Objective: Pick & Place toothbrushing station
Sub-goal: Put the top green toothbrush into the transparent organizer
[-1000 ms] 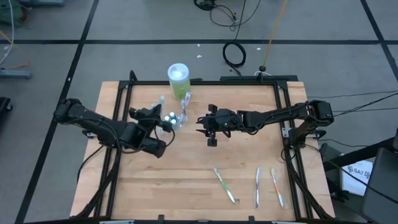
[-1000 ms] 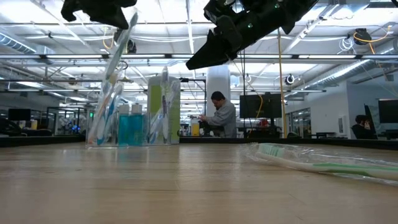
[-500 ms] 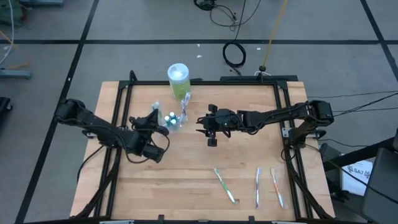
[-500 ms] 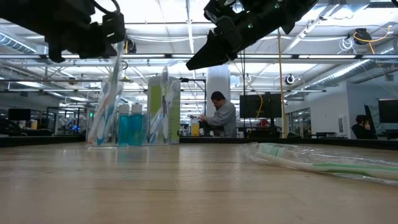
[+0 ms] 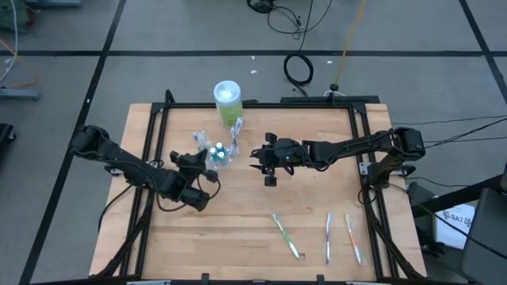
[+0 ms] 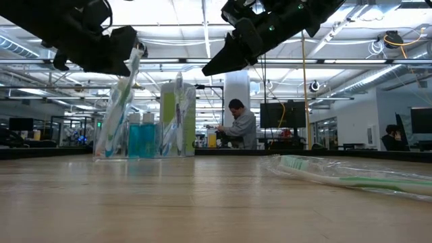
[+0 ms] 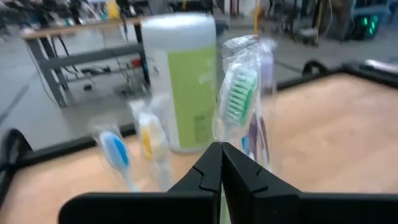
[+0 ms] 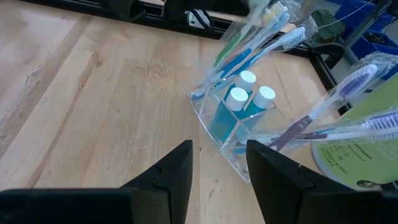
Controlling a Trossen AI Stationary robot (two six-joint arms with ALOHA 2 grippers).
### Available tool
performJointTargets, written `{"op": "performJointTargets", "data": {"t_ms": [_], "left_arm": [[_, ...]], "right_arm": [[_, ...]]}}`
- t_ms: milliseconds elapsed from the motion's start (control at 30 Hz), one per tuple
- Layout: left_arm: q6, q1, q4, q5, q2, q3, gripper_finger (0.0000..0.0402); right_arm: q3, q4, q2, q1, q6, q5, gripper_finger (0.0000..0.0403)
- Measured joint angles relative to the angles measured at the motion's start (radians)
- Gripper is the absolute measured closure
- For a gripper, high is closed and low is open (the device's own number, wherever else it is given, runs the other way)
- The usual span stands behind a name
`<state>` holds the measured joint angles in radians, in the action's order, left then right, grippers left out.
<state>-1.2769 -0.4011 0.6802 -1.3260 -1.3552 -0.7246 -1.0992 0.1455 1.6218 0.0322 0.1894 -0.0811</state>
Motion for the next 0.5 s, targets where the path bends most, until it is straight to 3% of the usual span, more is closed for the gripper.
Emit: {"op": "performJointTargets", "data": {"t_ms": [300,500], "left_arm": [[0.024,0.021,0.019,0.189,0.000,0.000,0.0398],[0.004,0.072,0.077,0.256,0.000,-0.001,0.0387]], "right_arm": [[0.000,0.000,0.000,-0.001,0.006,0.000,0.0261],[0.000,0.000,0.000,-0.001,0.006,0.000,0.0261]]}}
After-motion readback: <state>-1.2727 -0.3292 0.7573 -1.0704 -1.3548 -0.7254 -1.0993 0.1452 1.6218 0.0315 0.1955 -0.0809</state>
